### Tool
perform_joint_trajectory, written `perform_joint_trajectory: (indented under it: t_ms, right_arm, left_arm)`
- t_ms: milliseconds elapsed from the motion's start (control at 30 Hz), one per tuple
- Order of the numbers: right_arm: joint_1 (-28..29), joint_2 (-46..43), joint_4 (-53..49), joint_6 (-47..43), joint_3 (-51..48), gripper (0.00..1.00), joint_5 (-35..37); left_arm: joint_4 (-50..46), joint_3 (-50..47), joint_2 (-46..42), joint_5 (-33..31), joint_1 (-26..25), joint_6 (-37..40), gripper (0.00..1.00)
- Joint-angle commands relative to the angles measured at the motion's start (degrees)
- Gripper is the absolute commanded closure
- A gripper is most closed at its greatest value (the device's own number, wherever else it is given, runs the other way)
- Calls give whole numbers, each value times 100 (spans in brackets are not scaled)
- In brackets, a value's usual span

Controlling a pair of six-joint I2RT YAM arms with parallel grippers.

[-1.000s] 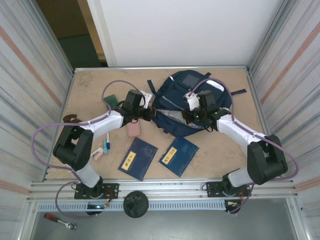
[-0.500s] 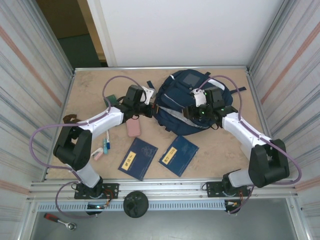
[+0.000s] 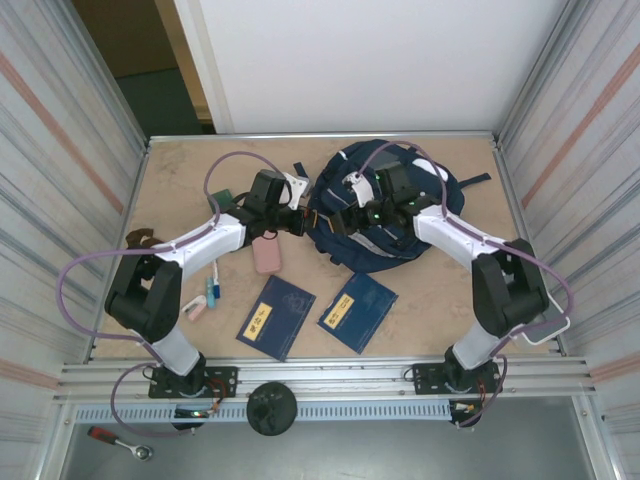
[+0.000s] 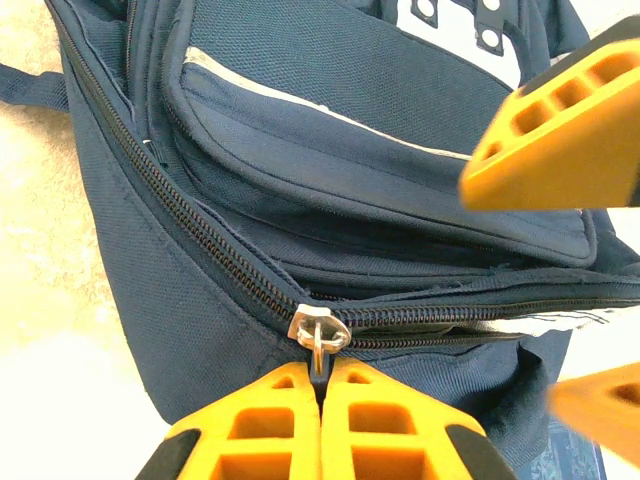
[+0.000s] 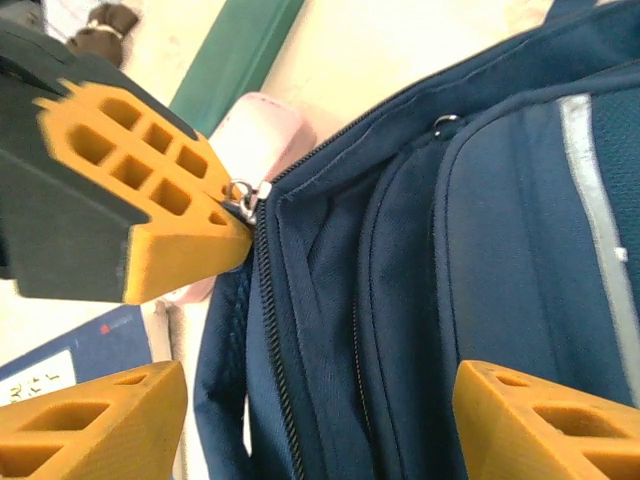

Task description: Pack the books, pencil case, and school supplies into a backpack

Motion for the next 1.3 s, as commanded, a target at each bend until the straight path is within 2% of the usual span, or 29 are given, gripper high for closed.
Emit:
perform_joint_trajectory:
  t_ms: [0,100,167,200,367,733,1000,1133,1267]
  right_arm:
    - [129,296,-70,-257,296,39,-47]
    - [156,330,-244,-413,375,75,356]
    - [110,196,-380,-546,340,95,638]
    - [63,87,-432,-582,283,100,771]
    - [-232,-584,-453,-576,-187,100,799]
    - [-441,-1259,-610,-635,-444,100,1157]
    - [-891,-1018,-676,198,368,100,1193]
    - [-940,-853,-980,114,837,100,893]
    - [-757,-803,-1407,-227,1075,100,519]
  left_arm:
    - [155,137,-406,150,14,177,100]
    - [56,150,-450,-99,43,186,100]
    - [0,147,-471,-232,128,117,100]
    - [-56,148,-472,-311,190,101,100]
    - [-323,256,-347,-648,423,268,100]
    - [-723,972,327,-427,827,364,100]
    - [-814,1556,886,-488,1071,294,100]
    - [-857,1599,855,-580,1202,200,100]
    - [-727,1042,328,-766,1366,109,100]
